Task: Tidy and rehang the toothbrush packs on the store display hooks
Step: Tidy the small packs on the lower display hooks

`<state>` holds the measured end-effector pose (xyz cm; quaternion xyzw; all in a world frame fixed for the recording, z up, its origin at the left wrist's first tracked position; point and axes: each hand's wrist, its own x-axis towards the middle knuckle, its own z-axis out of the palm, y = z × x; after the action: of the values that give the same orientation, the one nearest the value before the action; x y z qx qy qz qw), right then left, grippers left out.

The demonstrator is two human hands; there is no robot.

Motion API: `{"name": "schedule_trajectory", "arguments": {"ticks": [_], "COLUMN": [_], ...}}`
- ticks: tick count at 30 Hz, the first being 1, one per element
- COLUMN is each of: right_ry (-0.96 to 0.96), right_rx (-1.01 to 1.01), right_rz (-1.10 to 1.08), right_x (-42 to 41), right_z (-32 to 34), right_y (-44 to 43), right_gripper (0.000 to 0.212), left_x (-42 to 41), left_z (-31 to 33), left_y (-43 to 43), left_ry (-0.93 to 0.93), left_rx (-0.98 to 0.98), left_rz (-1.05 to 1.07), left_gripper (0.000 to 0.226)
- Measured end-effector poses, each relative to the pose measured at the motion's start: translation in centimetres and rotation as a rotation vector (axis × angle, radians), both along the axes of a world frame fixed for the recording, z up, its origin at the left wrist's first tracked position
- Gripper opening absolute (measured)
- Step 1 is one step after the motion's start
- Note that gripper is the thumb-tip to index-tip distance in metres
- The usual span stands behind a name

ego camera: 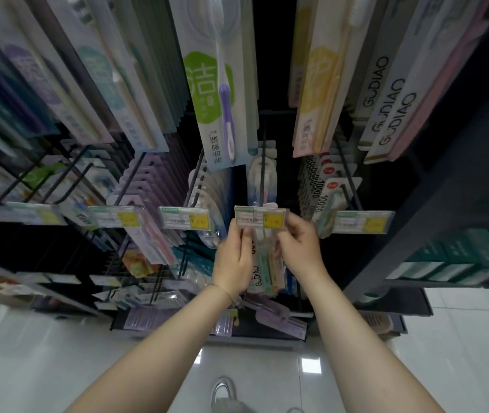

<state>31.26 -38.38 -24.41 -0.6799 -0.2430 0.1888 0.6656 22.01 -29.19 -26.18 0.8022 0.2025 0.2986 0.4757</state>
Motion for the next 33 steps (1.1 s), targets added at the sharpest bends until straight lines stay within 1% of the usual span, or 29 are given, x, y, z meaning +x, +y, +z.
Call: {"name": "schedule_trajectory", "arguments": {"ticks": [3, 6, 8, 10, 12, 16, 19, 22, 24, 28, 30, 33], "right_ry": [0.024, 0.063, 0.122, 0.183, 0.207, 0.125, 0.022, -0.066, -0.091, -0.123, -0.143, -0.165], "right_rx": [-0.036, -0.085, -0.108, -0.092, -0.047, -0.029, -0.069, -0.101, -0.114, -0.143, -0.147, -0.159], "right_rz": [0.005, -0.032, -0.106, -0.185, -0.229, -0.267, -0.328, -0.381, -0.369, -0.35, -0.376, -0.405], "right_x": [-0.3, -0.2, 0.1, 0.5, 1.0, 1.8, 1.9, 2.4, 2.9, 3.5, 3.5, 3.6], "right_z": [0.0, -0.3, -0.7, -1.0, -1.3, -1.8, -1.6, -1.2, -1.2, -1.2, -1.4, -1.5], "right_y": [-0.9, -2.4, -3.6, -4.8, -6.0, -8.2, -9.2, -9.6, -9.6, -9.6, -9.6, -9.5], "right_gripper": [0.016, 0.023, 0.028, 0.029, 0.023, 0.009, 0.015, 0.013, 0.013, 0.019, 0.017, 0.016], "left_x": [-0.5, -0.4, 0.3, 1.4, 2.7, 4.8, 5.9, 7.0, 7.7, 9.3, 9.9, 10.4], "left_z": [-0.4, -1.0, -1.3, -1.3, -1.0, -0.2, 0.3, 1.0, 1.3, 1.7, 2.2, 2.6], "left_y": [-0.8, -1.7, -2.4, -3.4, -4.4, -6.1, -6.9, -7.4, -7.4, -6.8, -6.6, -6.3], "left_ry": [0.03, 0.09, 0.133, 0.164, 0.177, 0.154, 0.143, 0.119, 0.095, 0.047, 0.012, -0.014], "left_rx": [-0.034, -0.057, -0.05, -0.053, -0.088, -0.103, -0.101, -0.138, -0.177, -0.199, -0.205, -0.18], "left_rz": [0.002, -0.032, -0.059, -0.087, -0.123, -0.212, -0.269, -0.29, -0.281, -0.221, -0.218, -0.257], "left_gripper": [0.027, 0.025, 0.022, 0.018, 0.019, 0.018, 0.018, 0.022, 0.023, 0.015, 0.019, 0.038]}}
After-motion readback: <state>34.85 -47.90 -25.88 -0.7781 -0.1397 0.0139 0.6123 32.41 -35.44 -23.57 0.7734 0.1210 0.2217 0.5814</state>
